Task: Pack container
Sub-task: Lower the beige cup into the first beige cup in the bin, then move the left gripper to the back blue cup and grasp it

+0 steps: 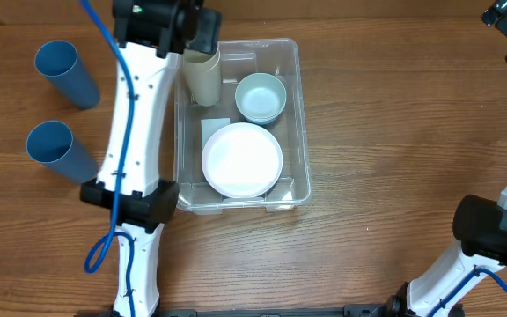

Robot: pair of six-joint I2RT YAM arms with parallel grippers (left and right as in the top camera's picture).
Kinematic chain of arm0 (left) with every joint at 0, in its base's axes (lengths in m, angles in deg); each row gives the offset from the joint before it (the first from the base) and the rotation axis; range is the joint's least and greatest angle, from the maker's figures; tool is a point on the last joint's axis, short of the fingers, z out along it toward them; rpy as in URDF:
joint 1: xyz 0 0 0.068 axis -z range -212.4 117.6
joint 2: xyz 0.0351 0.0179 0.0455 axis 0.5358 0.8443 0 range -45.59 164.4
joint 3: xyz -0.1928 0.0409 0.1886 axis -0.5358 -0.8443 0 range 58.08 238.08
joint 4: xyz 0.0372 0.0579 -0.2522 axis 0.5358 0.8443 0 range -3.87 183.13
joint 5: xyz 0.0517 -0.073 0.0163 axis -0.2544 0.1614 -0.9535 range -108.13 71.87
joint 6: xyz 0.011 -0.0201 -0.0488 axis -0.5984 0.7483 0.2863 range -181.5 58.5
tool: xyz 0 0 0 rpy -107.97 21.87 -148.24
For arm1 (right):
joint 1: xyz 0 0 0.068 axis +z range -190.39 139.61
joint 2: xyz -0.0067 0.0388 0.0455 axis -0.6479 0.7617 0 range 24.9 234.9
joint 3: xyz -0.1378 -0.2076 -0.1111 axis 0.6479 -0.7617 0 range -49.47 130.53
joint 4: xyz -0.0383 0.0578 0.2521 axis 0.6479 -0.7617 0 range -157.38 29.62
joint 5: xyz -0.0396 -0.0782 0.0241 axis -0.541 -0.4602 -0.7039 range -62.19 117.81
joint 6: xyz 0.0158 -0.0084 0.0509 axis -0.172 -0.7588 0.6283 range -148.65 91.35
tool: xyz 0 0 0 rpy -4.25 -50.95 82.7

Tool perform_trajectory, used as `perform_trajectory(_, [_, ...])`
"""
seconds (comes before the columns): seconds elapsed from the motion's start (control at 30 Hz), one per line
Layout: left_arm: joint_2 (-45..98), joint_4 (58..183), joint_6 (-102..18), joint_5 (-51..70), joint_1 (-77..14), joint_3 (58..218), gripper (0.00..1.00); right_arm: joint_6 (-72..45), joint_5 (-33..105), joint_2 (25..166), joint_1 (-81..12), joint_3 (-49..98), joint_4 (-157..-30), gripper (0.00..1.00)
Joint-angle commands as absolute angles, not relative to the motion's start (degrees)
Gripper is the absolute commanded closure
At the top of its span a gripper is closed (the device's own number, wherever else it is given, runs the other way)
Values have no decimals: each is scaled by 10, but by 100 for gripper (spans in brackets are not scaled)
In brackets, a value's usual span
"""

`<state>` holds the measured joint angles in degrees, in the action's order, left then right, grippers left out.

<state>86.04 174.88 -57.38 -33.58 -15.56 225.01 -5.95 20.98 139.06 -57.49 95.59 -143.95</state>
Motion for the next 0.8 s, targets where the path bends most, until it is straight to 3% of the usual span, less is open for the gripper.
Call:
perform_trajectory(0.0, [798, 1735, -561, -365, -218, 2255, 9, -55, 205, 1389, -572, 961, -1437, 0])
perform_trajectory(0.3, [877, 1687, -562, -237, -402, 2253, 5, -55, 205, 1389, -572, 961, -1437, 0])
perform_trajectory(0.53, [995, 1657, -561, -134, -467, 2253, 7, -55, 205, 1389, -572, 961, -1437, 0])
perform_trajectory(0.6, [1034, 1662, -561, -121, -469, 2253, 19, -55, 205, 1389, -572, 961, -1437, 0])
perform_trajectory(0.63, [1043, 1665, -561, -121, -469, 2253, 35, -55, 205, 1389, -572, 961, -1437, 0])
perform_trajectory(0.7, [1058, 1679, -555, -121, -467, 2253, 80, -55, 205, 1389, -572, 961, -1437, 0])
perform_trajectory(0.73, [1059, 1687, -548, -121, -467, 2253, 94, -55, 205, 1389, -572, 961, -1437, 0])
perform_trajectory(0.77, [1059, 1694, -543, -121, -467, 2253, 96, -55, 205, 1389, -572, 961, -1437, 0])
